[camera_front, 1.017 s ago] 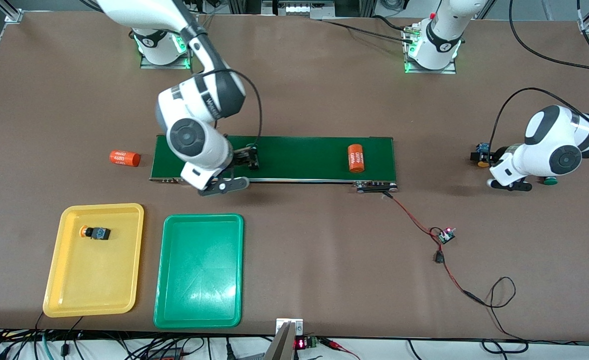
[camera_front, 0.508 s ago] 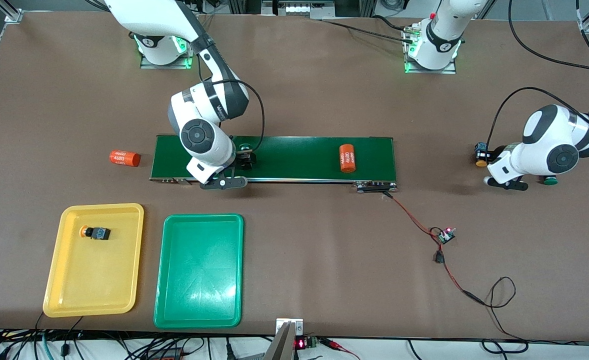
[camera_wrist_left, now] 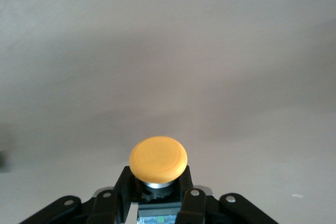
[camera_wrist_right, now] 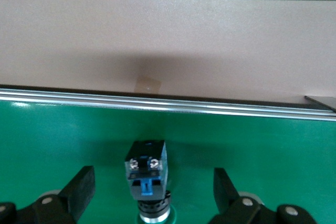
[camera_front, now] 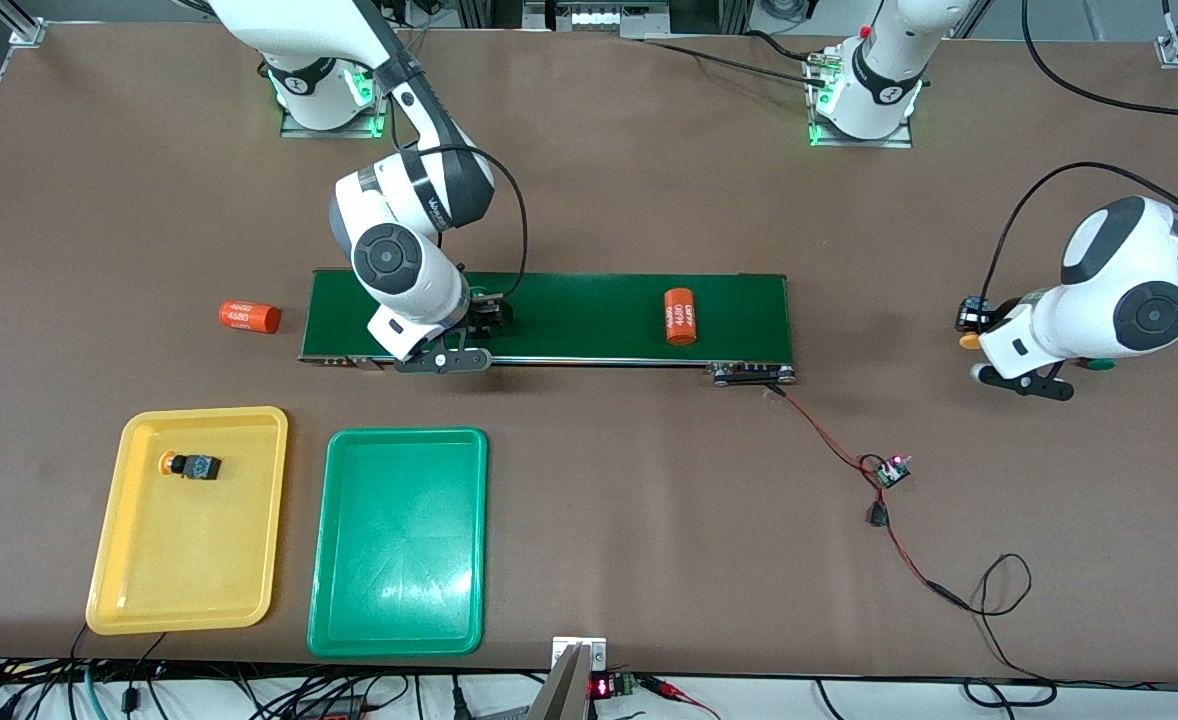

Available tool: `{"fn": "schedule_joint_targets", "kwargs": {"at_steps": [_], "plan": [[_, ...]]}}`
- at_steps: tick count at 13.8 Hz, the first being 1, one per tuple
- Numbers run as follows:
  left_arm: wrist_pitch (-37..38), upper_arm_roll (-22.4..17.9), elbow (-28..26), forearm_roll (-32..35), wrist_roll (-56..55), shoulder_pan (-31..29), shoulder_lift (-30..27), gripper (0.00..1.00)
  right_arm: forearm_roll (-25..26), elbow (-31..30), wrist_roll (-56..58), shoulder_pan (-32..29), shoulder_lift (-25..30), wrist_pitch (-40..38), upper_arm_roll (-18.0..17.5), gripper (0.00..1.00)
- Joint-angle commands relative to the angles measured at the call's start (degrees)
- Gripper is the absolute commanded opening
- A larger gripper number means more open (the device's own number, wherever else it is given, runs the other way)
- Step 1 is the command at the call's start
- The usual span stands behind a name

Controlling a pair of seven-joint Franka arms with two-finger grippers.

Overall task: Sort buttons by color to trays
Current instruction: 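Grasp the blue button with the right gripper while the left carries yellow button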

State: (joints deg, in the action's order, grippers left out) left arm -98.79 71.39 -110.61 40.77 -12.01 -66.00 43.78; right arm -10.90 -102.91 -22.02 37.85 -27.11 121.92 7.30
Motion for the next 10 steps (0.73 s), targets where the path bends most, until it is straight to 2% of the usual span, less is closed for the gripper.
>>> {"fn": "schedule_joint_targets", "kwargs": {"at_steps": [1, 3, 5, 6, 7, 9, 10], "plan": [[4.9, -0.3, 7.1, -8.3, -2.8, 7.9, -0.5, 0.04, -0.4, -3.6, -0.3, 0.5, 1.5, 0.9, 0.0, 1.00], [5.2, -0.4, 8.8, -12.4, -9.8, 13.4, -0.1, 0.04, 0.0, -5.6, 0.2, 0.4, 2.1, 1.1, 0.0, 1.00], [5.0, -2.1, 14.0, -15.6, -14.9, 21.8, 0.8, 0.04, 0.0, -7.8, 0.3, 0.3, 2.9, 3.4, 0.0, 1.00], [4.9, -3.9, 16.0, -16.8, -16.6, 26.3, 1.0, 0.04, -0.1, -8.4, 0.2, 0.3, 2.9, 4.3, -0.1, 0.89], [3.4, -6.3, 17.6, -17.8, -17.5, 30.8, 1.0, 0.04, -0.2, -8.7, 0.2, 0.4, 2.9, 4.3, -0.1, 0.60], [-2.5, -10.7, 18.0, -18.4, -20.2, 38.2, 1.0, 0.04, -0.4, -8.6, 0.1, 0.3, 3.4, 4.1, -0.2, 0.23], [-3.6, -14.4, 18.0, -18.4, -21.0, 41.8, 1.0, 0.04, -0.5, -8.3, 0.0, 0.0, 3.7, 4.1, -0.2, 0.07]]}}
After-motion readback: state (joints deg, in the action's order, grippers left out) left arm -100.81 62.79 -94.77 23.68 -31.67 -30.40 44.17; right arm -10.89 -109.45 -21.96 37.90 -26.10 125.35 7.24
